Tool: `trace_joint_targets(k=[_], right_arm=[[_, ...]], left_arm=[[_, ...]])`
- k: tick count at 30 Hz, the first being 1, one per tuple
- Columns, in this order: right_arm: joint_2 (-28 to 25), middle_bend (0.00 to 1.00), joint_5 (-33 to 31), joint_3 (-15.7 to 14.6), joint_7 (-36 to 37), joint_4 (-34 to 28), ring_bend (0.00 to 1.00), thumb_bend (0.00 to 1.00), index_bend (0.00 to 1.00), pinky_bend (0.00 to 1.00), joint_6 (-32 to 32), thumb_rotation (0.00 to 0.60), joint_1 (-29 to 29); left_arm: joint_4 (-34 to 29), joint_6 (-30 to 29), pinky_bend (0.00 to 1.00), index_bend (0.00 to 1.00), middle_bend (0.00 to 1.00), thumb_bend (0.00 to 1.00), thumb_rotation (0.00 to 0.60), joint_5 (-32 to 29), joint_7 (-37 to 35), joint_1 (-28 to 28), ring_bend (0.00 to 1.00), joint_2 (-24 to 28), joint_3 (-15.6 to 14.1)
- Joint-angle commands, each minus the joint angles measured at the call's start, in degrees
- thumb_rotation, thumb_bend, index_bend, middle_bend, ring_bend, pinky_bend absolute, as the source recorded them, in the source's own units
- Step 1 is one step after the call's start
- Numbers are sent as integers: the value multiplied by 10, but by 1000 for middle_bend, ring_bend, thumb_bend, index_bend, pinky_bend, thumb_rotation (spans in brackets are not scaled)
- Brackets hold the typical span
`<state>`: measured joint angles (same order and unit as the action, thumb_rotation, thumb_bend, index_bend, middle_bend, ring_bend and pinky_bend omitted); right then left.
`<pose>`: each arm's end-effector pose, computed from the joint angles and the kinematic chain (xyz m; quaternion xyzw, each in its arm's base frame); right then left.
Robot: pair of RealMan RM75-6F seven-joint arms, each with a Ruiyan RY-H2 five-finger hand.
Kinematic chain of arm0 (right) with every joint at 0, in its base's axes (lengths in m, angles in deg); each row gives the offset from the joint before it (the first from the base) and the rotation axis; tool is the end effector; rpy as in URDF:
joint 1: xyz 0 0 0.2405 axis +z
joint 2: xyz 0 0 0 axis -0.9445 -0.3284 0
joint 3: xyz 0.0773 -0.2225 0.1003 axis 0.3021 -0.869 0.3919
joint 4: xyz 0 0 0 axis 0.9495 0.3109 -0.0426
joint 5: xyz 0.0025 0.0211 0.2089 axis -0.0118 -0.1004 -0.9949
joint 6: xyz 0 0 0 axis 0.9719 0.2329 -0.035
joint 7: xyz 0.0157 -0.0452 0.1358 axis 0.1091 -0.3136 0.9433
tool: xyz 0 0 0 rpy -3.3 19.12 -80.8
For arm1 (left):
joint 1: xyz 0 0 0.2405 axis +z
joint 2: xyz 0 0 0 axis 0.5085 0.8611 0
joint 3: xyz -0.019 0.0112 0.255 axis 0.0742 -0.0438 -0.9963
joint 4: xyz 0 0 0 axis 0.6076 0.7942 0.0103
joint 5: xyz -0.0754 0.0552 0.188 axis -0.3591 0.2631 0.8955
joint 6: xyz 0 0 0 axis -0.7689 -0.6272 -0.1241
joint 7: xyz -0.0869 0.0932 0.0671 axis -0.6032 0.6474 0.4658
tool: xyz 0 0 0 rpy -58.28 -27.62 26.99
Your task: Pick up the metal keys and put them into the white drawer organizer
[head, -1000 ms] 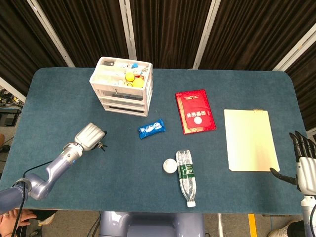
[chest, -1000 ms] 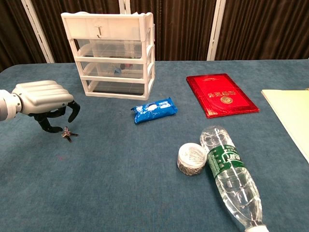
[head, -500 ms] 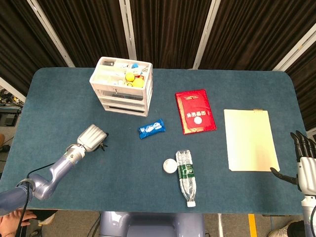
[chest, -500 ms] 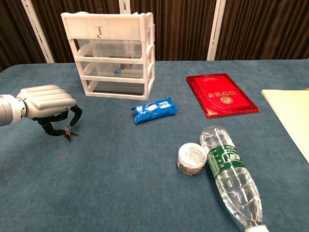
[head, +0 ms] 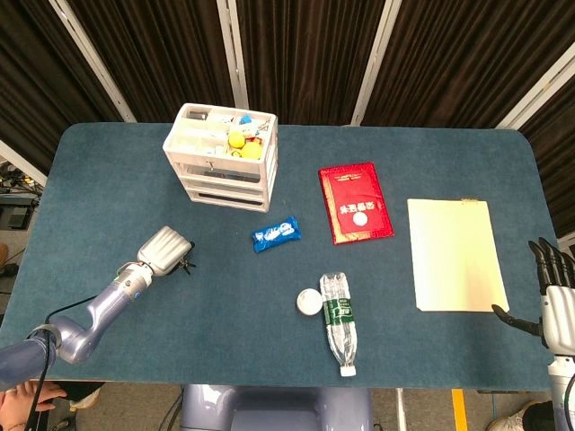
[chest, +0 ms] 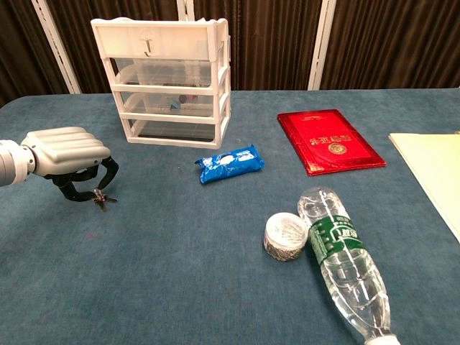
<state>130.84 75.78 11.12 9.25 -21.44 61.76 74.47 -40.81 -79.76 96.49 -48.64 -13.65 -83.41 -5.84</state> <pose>-0.3137 -0.1929 0.1810 0.5114 -0.4119 0.4431 0.6103 -0.2313 0.3681 -0.0177 -0.8665 -0.1896 -0.1864 0.4225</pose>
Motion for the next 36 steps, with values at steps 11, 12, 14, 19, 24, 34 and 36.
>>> trace_joint_targets(k=[11,12,14,19,24,34,36], right_arm=[[0,0,1,0,1,0,0,62,0,0,1,600,-1],[0,0,1,0,1,0,0,62,0,0,1,600,-1],[0,0,1,0,0,-1,0,62,0,0,1,600,-1],[1,0,2,0,0,0,0,63,0,0,3,600,-1],[1,0,1,1,2,0,0,62,0,0,3,600,-2],[1,0,2,1,2,-1,0,62,0,0,4,600,-2],[1,0,2,1,2,-1,0,63,0,0,5,600,-2]], left_arm=[[4,-4,679,528,892,424,600,-2,-3,-4,807,-5,0],[3,-4,679,530,892,432,600,-1,-3,-5,807,-4,0],[2,-3,679,537,893,442,600,-2,-3,-5,807,-2,-1],[1,-3,678,551,894,459,600,-4,-3,-5,807,-2,-3],[1,-1,679,566,894,459,600,-5,-2,-5,807,-2,-5],[-6,-7,678,575,895,462,600,-7,1,-7,807,4,-4],[-10,-10,678,577,895,463,600,-5,3,-9,807,7,-1]])
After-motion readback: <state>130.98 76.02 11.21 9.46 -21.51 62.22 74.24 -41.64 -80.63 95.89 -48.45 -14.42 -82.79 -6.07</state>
